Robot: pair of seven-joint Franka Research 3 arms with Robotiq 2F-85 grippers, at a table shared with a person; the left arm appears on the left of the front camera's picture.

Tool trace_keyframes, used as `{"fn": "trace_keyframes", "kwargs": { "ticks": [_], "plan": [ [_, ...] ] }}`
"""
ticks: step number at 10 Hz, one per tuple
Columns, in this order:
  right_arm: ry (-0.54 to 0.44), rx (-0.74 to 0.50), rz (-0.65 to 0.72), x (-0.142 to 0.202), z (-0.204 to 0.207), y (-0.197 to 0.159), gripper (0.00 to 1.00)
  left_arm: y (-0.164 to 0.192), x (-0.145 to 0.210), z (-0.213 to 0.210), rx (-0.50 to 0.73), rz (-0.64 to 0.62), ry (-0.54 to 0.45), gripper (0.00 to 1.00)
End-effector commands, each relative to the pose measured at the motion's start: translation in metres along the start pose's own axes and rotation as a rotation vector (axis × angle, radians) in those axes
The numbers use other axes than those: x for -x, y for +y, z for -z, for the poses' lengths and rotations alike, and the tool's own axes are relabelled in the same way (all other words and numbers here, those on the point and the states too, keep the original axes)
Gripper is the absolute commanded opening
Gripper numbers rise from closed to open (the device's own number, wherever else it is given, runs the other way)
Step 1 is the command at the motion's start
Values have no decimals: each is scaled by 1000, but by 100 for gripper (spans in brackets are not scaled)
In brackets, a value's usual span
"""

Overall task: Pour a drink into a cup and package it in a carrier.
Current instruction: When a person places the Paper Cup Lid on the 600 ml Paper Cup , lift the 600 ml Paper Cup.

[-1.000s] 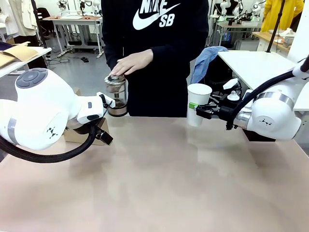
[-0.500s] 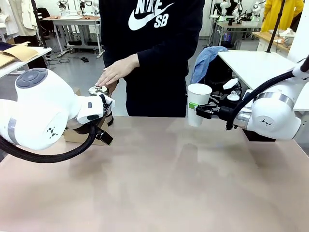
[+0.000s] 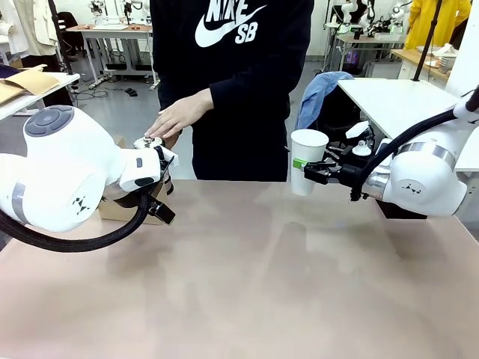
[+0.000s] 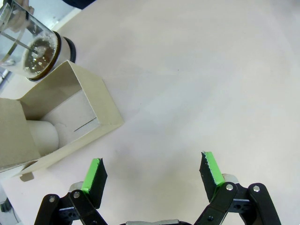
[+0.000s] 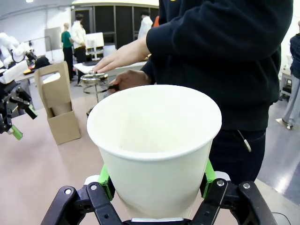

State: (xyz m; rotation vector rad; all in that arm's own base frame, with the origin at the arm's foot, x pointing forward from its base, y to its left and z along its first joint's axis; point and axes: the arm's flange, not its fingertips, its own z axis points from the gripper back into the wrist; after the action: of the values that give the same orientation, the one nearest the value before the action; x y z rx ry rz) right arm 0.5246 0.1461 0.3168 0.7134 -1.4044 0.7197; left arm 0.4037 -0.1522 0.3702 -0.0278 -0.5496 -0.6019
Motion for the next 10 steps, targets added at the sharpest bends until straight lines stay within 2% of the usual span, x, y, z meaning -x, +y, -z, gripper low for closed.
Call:
{"fn": "trace_keyframes", "kwargs": {
  "ticks": [1, 10],
  "plan": [
    [1, 16, -2, -5, 2, 2, 80, 0, 0, 0, 1, -1, -1, 100],
    [1, 16, -2, -5, 2, 2, 80, 0, 0, 0, 1, -1, -1, 100]
  ]
}}
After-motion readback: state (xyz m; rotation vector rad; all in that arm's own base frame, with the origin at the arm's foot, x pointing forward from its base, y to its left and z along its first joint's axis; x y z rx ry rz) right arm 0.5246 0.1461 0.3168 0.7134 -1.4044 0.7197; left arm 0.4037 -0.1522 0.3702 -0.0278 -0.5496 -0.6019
